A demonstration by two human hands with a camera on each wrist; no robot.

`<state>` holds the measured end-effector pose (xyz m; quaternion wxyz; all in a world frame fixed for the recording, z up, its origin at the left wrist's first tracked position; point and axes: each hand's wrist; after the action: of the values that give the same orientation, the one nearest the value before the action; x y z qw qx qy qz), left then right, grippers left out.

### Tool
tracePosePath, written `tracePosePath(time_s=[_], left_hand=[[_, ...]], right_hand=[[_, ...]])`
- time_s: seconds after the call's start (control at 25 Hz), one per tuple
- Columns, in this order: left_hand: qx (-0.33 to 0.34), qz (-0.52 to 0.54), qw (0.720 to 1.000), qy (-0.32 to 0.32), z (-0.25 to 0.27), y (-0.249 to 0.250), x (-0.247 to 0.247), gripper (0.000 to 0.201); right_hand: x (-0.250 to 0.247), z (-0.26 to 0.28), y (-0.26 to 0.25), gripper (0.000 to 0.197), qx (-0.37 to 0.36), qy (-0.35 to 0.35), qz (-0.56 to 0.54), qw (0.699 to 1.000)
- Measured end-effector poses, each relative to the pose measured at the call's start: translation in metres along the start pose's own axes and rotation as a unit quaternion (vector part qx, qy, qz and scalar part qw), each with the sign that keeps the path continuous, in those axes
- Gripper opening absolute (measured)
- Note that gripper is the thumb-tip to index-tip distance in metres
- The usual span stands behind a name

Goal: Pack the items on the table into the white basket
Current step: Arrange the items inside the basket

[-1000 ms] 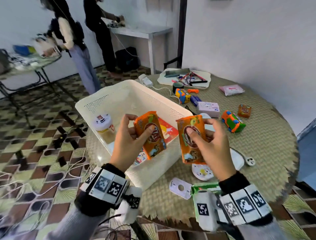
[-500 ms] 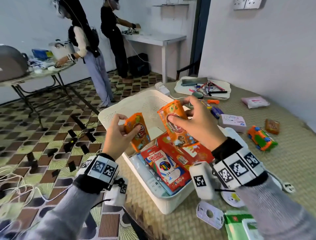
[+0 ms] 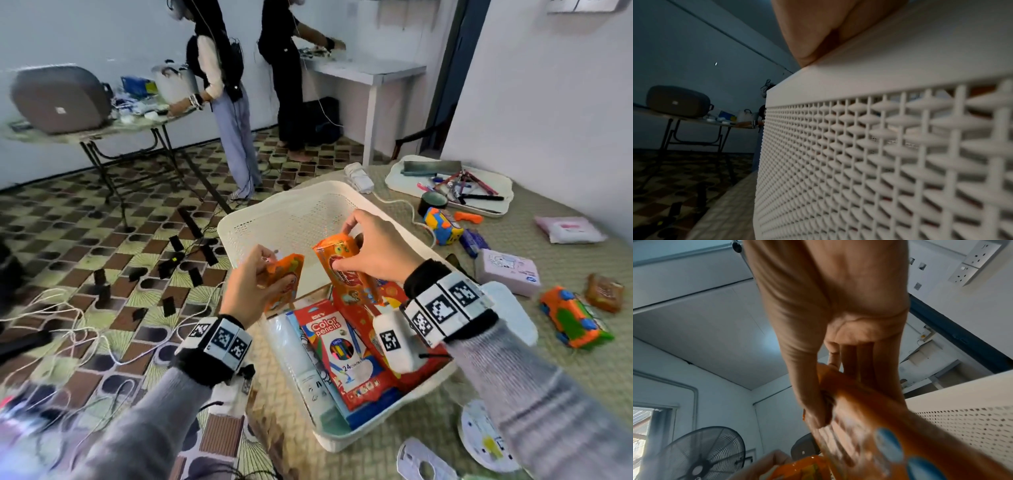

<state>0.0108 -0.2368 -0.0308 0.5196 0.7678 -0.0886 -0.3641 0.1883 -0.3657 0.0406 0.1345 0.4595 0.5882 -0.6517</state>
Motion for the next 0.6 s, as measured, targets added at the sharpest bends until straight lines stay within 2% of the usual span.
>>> tracePosePath(time_s=[0.2,0.36,0.44,0.6], left_hand=[[-0.025,-0.038,0.999,-0.008,-0.014,-0.003,-0.005,0.037],[-0.006,-0.114,0.988,-0.102,-0.037,-0.008,-0.019,0.043],[0.011,-0.174,0.970,-0.169,-0.053,-0.013,-0.025,0.049],[0.059,-0.301,0.912,-0.273,-0.091,-0.016,-0.032,0.044]], right_hand=[[0.017,-0.016,0.015,0.044,0.020,-0.015,-0.004,1.000],[0.031,-0.023,0.024,0.045,0.037,-0.038,-0.025,0.998],[0.038,-0.026,0.027,0.043,0.053,-0.047,-0.027,0.997],[0.051,-0.041,0.027,0.037,0.080,-0.030,-0.019,0.996]])
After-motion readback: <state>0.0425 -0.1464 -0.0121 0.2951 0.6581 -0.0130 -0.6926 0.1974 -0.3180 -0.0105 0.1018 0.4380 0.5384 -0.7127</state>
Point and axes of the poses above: each hand's wrist, its own z-axis away from the middle knuckle, its own x-axis out of the palm, y = z × x, and after that the axes turned 1 degree about -y, right-handed
